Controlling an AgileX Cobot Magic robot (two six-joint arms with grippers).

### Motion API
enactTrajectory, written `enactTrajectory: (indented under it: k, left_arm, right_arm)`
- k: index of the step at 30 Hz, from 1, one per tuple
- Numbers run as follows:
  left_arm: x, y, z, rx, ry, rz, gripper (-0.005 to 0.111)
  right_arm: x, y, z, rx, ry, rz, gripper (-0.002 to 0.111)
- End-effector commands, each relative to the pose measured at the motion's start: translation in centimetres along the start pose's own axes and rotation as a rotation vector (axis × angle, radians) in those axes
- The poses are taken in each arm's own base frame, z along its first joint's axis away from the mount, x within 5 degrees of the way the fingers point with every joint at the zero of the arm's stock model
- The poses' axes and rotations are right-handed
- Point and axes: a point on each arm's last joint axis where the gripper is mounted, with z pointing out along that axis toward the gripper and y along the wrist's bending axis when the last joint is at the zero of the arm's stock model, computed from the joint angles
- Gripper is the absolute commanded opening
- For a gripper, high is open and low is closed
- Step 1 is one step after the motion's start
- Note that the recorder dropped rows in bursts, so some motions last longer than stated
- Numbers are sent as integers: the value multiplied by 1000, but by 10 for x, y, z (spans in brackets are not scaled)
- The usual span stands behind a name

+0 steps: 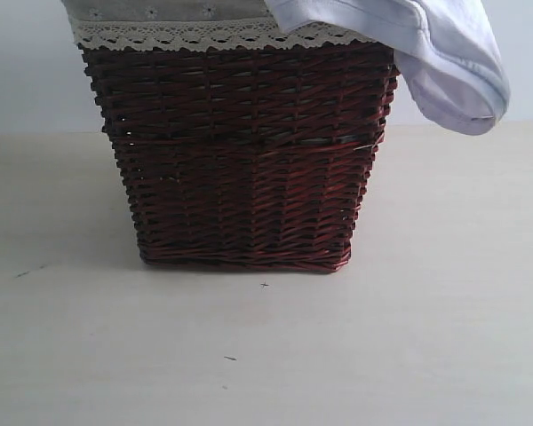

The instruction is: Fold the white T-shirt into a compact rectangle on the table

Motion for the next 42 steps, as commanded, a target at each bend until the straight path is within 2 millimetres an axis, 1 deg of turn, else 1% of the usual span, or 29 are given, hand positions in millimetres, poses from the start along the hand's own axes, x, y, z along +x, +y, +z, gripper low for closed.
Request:
enactTrajectory:
  k: [1,3,4,9,11,13,15,17,19,21,24,27,28,31,34,36,39,42]
  left_arm:
    - [-1,0,0,5,-12,1,0]
    - [-1,0,0,5,-12,1,0]
    - [-1,0,0,5,-12,1,0]
    - [-1,0,0,5,-12,1,0]
    - [-1,0,0,5,-12,1,0]
    - [-1,0,0,5,-12,1,0]
    - [-1,0,0,5,-12,1,0]
    - [-1,0,0,5,-12,1,0]
    - [-1,0,0,5,-12,1,0]
    - [-1,0,0,5,-12,1,0]
    - [-1,0,0,5,-12,1,0]
    - [-1,0,0,5,-12,1,0]
    - [-1,0,0,5,-12,1,0]
    - [-1,0,0,5,-12,1,0]
    - [-1,0,0,5,-12,1,0]
    - [-1,0,0,5,-12,1,0]
    - [-1,0,0,5,-12,1,0]
    - [-1,0,0,5,-12,1,0]
  right_arm:
    - [-7,42,-7,-477,7,-222,44]
    - [-6,55,-14,-637,-25,-281,45]
    - [-5,58,-16,-684,-28,-282,46]
    - [8,63,-14,-738,46,-302,54]
    - [16,69,-12,-752,54,-356,58]
    - [21,73,-8,-717,46,-422,59]
    - [23,71,-3,-632,49,-449,59]
    - [21,66,2,-522,31,-474,59]
    - [17,63,5,-457,2,-469,62]
    - [14,61,6,-426,-30,-459,65]
    - [12,62,7,-420,-45,-452,68]
    - [15,65,14,-437,-14,-436,69]
    - [16,68,18,-462,4,-414,69]
    - [20,77,28,-534,29,-425,69]
    - [22,82,38,-547,41,-428,69]
    - [21,82,43,-531,24,-424,69]
    - [13,80,45,-483,-49,-415,69]
    - [8,78,47,-454,-98,-366,69]
